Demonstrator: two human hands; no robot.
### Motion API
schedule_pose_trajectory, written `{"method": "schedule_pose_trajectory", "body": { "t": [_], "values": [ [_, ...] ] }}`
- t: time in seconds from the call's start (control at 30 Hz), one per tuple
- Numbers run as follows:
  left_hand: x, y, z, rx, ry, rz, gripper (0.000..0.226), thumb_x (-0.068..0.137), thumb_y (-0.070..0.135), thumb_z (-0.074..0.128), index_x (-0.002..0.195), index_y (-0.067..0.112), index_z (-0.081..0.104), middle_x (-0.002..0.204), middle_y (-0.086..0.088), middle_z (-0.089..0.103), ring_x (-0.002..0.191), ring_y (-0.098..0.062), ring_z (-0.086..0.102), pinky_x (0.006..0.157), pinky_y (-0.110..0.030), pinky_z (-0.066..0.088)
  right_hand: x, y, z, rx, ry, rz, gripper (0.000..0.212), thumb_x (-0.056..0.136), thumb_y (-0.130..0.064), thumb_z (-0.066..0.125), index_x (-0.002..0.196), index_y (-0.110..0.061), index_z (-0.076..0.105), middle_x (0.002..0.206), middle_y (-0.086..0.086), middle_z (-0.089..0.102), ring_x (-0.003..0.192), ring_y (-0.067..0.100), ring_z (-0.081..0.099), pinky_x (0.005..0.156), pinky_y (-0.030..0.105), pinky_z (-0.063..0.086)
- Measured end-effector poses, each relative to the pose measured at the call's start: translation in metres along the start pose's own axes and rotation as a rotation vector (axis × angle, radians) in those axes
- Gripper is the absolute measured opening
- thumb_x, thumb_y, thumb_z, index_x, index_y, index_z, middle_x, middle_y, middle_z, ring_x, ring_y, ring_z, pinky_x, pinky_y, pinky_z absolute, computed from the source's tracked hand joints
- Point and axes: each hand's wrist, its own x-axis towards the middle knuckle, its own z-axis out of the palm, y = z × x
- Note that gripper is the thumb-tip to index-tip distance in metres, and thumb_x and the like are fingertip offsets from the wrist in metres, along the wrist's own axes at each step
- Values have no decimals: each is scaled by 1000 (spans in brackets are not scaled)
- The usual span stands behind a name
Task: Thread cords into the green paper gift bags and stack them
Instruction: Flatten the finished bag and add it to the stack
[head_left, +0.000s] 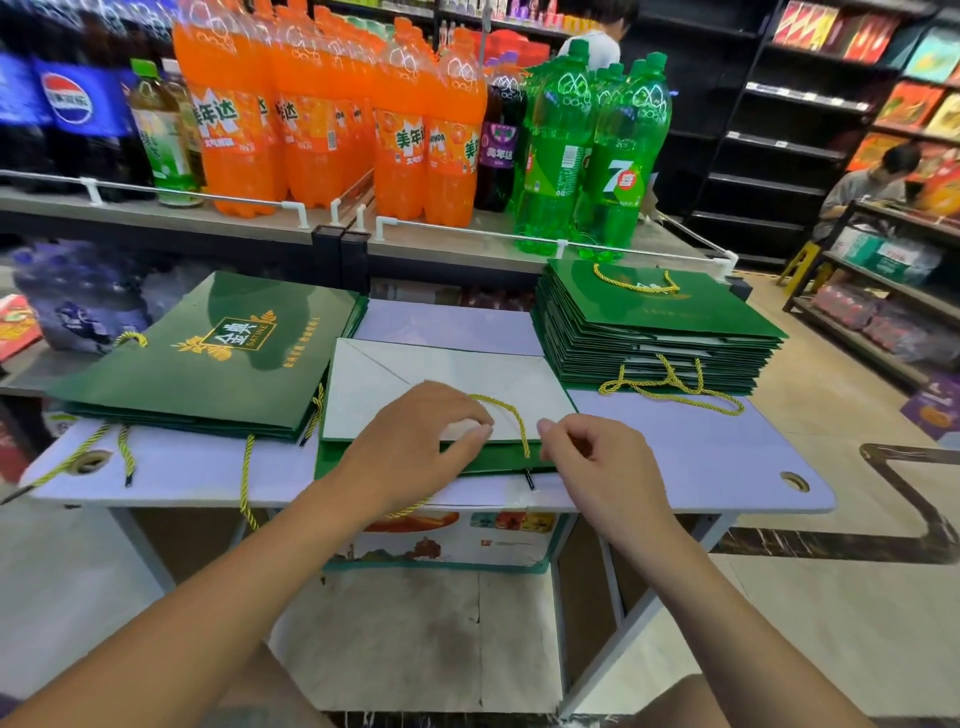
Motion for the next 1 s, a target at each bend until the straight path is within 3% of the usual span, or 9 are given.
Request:
{"method": "schedule_pose_trajectory", "body": {
  "t": [0.1, 0.17, 0.23, 0.33, 0.47, 0.57, 0.63, 0.73, 1.0],
  "values": [
    [22, 2, -22, 92, -19, -24, 24, 104, 37, 54, 124, 37, 68, 128, 17, 65, 123, -8, 51, 104, -36, 45, -3, 0, 6, -195, -178, -125, 49, 95, -68, 37, 121, -42, 68, 124, -12, 64, 121, 9, 52, 101, 39, 46],
    [45, -1, -33, 237, -143, -69, 31, 104, 43, 54, 134, 39, 62, 140, 14, 59, 133, -13, 46, 107, -40, 44, -4, 0, 12, -315, -320, -146, 67, 91, -79, 25, 148, -49, 46, 159, -3, 40, 149, 16, 28, 119, 42, 30],
    [68, -5, -31, 308, -260, -100, 41, 101, 51, 57, 139, 39, 58, 147, 11, 53, 138, -17, 43, 110, -41, 41, -5, -5, 18, -391, -408, -144, 77, 87, -87, 14, 155, -55, 27, 171, 2, 16, 158, 22, 8, 126, 46, 13],
    [88, -13, -14, 189, -444, -115, 39, 96, 55, 63, 131, 37, 63, 141, 7, 56, 132, -18, 47, 111, -40, 39, -10, -9, 28, -441, -464, -114, 87, 78, -91, 4, 157, -56, 15, 173, 4, 4, 159, 23, -3, 127, 46, -1],
    [102, -18, -1, 81, -471, -95, 21, 98, 47, 64, 98, 27, 70, 99, 14, 65, 95, -10, 61, 82, -30, 45, -15, -6, 34, -487, -464, -117, 87, 78, -93, 0, 157, -57, 5, 174, 3, -1, 159, 21, -8, 128, 47, -3],
    [113, -17, -1, -122, -457, -223, 25, 102, 42, 60, 101, 18, 66, 94, 3, 69, 67, -14, 61, 68, -31, 51, -16, -2, 37, -514, -468, -131, 81, 83, -91, 2, 157, -58, -2, 173, 3, -5, 159, 22, -12, 128, 48, -5],
    [117, -21, 1, -55, -452, -224, 25, 102, 45, 58, 102, 22, 66, 105, 3, 65, 79, -19, 62, 68, -30, 51, -16, -1, 38, -539, -469, -140, 79, 87, -89, 4, 157, -56, -6, 173, 4, -8, 159, 22, -14, 128, 49, -6],
    [119, -31, 3, 101, -449, -137, 19, 99, 49, 61, 96, 31, 65, 100, 18, 57, 100, -13, 56, 79, -31, 43, -16, 1, 39, -561, -471, -147, 77, 89, -87, 6, 157, -55, -9, 173, 4, -11, 158, 22, -16, 128, 49, -7],
    [114, -48, 9, 78, -374, -65, 18, 94, 47, 69, 91, 29, 67, 85, 18, 59, 81, 2, 51, 66, -21, 35, -17, -1, 39, -562, -495, -139, 81, 85, -89, 0, 158, -55, -9, 173, 4, -12, 158, 22, -19, 128, 49, -8]
  ]
}}
